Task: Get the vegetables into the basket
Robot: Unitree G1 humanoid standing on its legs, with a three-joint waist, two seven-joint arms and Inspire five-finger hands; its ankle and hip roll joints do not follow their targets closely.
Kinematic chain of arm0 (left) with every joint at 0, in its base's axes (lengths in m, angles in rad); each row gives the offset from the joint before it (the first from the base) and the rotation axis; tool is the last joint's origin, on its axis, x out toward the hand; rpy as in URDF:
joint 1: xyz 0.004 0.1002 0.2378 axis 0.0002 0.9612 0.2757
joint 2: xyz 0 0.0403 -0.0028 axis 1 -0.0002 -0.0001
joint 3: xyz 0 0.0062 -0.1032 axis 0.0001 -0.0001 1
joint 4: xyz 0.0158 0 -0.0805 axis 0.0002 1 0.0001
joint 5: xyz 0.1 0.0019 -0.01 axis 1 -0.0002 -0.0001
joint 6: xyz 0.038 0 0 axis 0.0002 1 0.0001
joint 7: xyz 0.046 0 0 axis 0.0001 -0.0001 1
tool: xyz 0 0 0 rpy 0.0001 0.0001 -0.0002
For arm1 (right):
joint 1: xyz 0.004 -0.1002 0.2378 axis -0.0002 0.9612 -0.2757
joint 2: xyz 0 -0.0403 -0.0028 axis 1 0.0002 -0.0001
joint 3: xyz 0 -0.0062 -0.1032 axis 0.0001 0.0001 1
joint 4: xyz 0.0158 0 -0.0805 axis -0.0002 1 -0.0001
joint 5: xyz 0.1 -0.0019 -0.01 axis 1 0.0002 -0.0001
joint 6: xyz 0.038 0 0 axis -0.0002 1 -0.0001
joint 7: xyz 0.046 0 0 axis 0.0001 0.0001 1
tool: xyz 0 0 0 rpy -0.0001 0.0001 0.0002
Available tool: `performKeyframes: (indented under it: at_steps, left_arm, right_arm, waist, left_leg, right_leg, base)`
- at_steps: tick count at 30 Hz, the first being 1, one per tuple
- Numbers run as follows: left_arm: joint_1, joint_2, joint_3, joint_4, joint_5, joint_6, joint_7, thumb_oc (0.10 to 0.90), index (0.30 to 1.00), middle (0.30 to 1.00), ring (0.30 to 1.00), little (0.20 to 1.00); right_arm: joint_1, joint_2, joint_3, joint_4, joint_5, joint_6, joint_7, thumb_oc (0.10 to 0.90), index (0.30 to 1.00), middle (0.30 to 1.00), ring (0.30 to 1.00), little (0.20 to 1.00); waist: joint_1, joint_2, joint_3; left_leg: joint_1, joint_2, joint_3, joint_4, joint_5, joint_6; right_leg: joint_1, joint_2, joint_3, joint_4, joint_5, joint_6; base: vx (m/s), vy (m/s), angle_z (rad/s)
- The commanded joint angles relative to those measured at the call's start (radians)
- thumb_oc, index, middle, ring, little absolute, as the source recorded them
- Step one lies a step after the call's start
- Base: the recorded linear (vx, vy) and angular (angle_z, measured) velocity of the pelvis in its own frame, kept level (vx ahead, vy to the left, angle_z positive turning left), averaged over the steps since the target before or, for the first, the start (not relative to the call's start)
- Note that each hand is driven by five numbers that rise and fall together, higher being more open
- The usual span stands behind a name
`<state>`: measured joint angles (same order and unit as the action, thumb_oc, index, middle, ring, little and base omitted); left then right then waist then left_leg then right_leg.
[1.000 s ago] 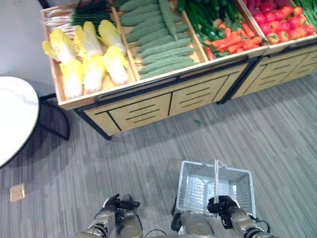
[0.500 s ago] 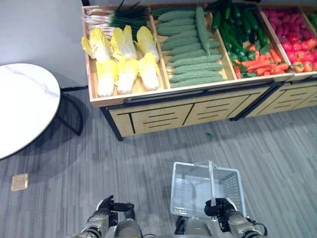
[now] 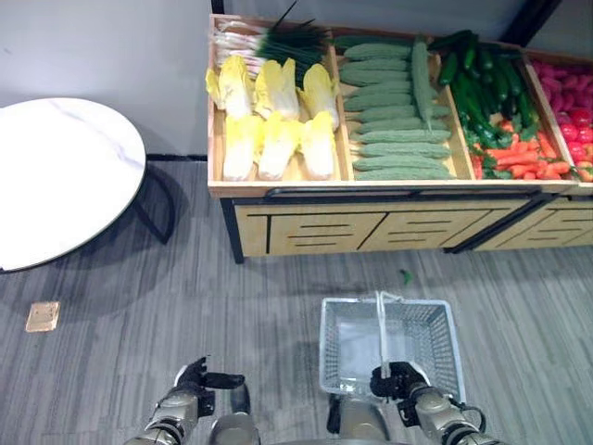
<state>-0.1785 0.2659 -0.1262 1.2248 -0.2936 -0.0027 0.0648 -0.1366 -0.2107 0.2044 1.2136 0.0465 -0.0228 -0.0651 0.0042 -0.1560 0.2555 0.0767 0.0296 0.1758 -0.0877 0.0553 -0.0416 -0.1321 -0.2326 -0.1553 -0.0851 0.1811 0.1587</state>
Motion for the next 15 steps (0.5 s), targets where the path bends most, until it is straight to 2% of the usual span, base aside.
performKeyframes:
  at_steps: [1, 8, 9, 12, 15]
  left_arm:
    - [-0.035, -0.039, 0.007, -0.015, 0.018, -0.035, -0.001, 0.900, 1.000, 1.000, 1.000, 1.000]
    - [-0.019, -0.055, -0.018, -0.103, -0.007, -0.043, 0.018, 0.900, 1.000, 1.000, 1.000, 1.000]
    - [0.001, -0.047, -0.040, -0.255, -0.019, -0.063, 0.032, 0.900, 1.000, 1.000, 1.000, 1.000]
    - [0.069, -0.018, -0.048, -0.510, -0.043, -0.091, 0.031, 0.900, 1.000, 1.000, 1.000, 1.000]
    - [0.158, 0.017, -0.009, -0.768, -0.061, -0.115, 0.017, 0.900, 1.000, 1.000, 1.000, 1.000]
  right_arm:
    - [0.005, -0.049, 0.041, 0.006, -0.016, 0.002, 0.008, 0.400, 0.300, 0.300, 0.300, 0.300]
    - [0.013, -0.061, 0.032, 0.019, -0.012, 0.004, -0.005, 0.400, 0.300, 0.300, 0.300, 0.300]
    - [0.019, -0.070, 0.024, 0.004, -0.008, -0.001, -0.009, 0.400, 0.300, 0.300, 0.300, 0.300]
    - [0.032, -0.092, 0.000, -0.031, 0.000, -0.008, -0.014, 0.400, 0.300, 0.300, 0.300, 0.300]
    - [0.043, -0.111, -0.028, -0.049, 0.002, -0.018, -0.011, 0.400, 0.300, 0.300, 0.300, 0.300]
  waist:
    - [0.004, 0.016, 0.018]
    - [0.011, 0.038, -0.017]
    - [0.014, 0.048, -0.022]
    - [0.021, 0.065, -0.020]
    - [0.032, 0.081, -0.021]
  left_leg:
    - [-0.046, 0.013, 0.019, 0.093, -0.079, 0.004]
    - [-0.037, 0.048, -0.020, 0.070, -0.049, -0.022]
    - [-0.036, 0.056, -0.033, 0.067, -0.041, -0.030]
    - [-0.041, 0.067, -0.054, 0.068, -0.028, -0.041]
    - [-0.044, 0.079, -0.072, 0.062, -0.013, -0.056]
  right_leg:
    - [0.001, -0.011, -0.010, 0.097, 0.007, 0.049]
    - [0.064, 0.021, -0.039, 0.073, -0.029, 0.027]
    - [0.081, 0.030, -0.051, 0.066, -0.039, 0.020]
    - [0.100, 0.038, -0.075, 0.055, -0.048, 0.013]
    - [0.126, 0.047, -0.106, 0.033, -0.053, 0.009]
  base:
    - [0.01, -0.093, 0.45]
    - [0.04, -0.122, 0.10]
    - [0.03, -0.157, 0.29]
    - [-0.01, -0.124, 0.27]
    - [-0.02, -0.107, 0.19]
